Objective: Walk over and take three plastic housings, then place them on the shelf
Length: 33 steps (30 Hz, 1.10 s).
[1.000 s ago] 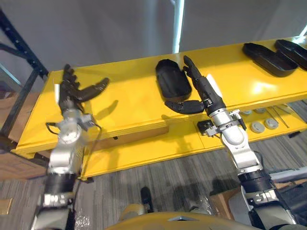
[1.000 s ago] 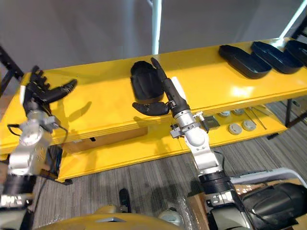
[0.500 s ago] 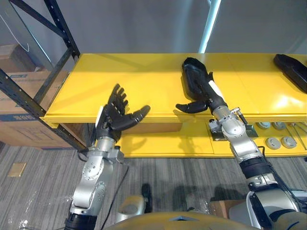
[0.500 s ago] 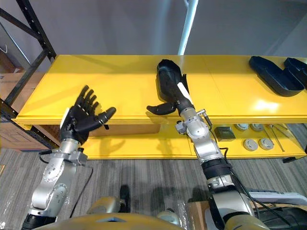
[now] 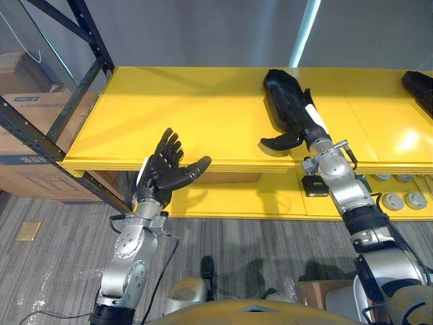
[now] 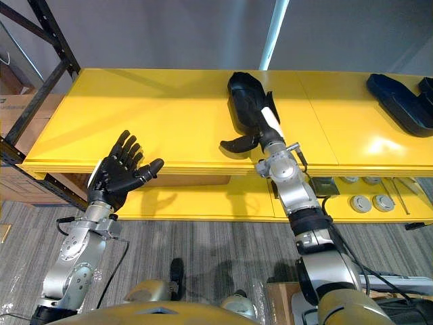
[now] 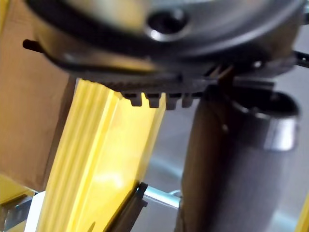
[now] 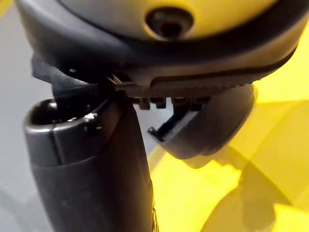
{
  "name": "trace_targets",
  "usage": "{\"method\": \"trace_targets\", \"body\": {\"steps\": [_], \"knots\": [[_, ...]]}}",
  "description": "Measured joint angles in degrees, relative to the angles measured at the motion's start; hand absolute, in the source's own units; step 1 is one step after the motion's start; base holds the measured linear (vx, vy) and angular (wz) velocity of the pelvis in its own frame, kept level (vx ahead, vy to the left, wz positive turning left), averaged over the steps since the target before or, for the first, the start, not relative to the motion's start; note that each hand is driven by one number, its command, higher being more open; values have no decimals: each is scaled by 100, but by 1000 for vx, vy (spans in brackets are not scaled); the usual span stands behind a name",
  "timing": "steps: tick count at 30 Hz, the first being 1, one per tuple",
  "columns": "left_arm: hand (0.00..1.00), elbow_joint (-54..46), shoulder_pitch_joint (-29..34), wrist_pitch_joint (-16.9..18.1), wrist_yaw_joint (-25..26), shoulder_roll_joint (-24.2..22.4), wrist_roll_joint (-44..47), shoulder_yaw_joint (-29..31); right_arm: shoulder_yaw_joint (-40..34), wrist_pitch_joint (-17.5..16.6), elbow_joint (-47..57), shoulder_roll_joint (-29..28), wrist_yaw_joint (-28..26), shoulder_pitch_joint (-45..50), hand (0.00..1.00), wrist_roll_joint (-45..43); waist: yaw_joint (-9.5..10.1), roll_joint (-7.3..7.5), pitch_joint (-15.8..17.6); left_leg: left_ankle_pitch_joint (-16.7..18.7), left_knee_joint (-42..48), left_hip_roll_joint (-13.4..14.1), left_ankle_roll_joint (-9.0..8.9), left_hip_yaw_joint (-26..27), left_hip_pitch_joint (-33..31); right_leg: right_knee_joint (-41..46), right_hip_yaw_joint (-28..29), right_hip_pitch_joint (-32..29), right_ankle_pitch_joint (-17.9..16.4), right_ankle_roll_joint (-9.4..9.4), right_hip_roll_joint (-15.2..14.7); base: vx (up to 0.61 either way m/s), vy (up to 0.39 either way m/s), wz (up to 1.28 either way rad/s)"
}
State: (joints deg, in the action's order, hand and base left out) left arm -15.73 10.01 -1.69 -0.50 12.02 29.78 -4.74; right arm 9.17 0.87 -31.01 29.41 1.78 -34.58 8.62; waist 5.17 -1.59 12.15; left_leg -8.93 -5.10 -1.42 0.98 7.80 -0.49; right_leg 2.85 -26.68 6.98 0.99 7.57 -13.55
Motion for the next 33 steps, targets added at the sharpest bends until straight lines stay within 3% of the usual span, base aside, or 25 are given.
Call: {"method": "trace_targets", "body": {"steps": [2,3,9,14,24,33], "knots": [[100,0,-57,0,-28,14,82,-20,-21,113,-218,95,103,-266,100,1,6,-5,126,-9,1,15,-13,-1,-40,2,12,-54,3,-3,8,-10,-3,-2],[100,0,-97,0,-28,23,136,-58,-21,143,-279,161,128,-354,0,0,8,1,147,-18,1,26,-25,0,-99,5,15,-114,4,-4,18,0,0,0],[100,1,-519,70,-17,275,167,-220,-24,368,-773,472,163,-1070,0,-91,99,106,455,-66,25,116,-57,34,-264,17,47,-300,20,-39,102,7,-38,-2],[100,1,-613,77,-11,278,383,-227,1,356,-882,467,133,-1237,0,-105,123,141,485,-54,31,158,-63,109,-290,23,115,-364,25,-32,138,34,-39,-6],[100,15,-650,69,3,276,381,-224,-98,533,-1030,461,197,-1322,0,-37,103,100,592,-8,27,268,-121,207,-179,125,200,-357,-49,-132,210,12,-31,-6],[100,16,-709,63,185,263,381,-308,-234,1287,-947,325,759,-1321,0,-15,118,132,611,1,22,289,-126,299,-124,133,318,-363,-49,-134,227,-2,-5,-5]]}}
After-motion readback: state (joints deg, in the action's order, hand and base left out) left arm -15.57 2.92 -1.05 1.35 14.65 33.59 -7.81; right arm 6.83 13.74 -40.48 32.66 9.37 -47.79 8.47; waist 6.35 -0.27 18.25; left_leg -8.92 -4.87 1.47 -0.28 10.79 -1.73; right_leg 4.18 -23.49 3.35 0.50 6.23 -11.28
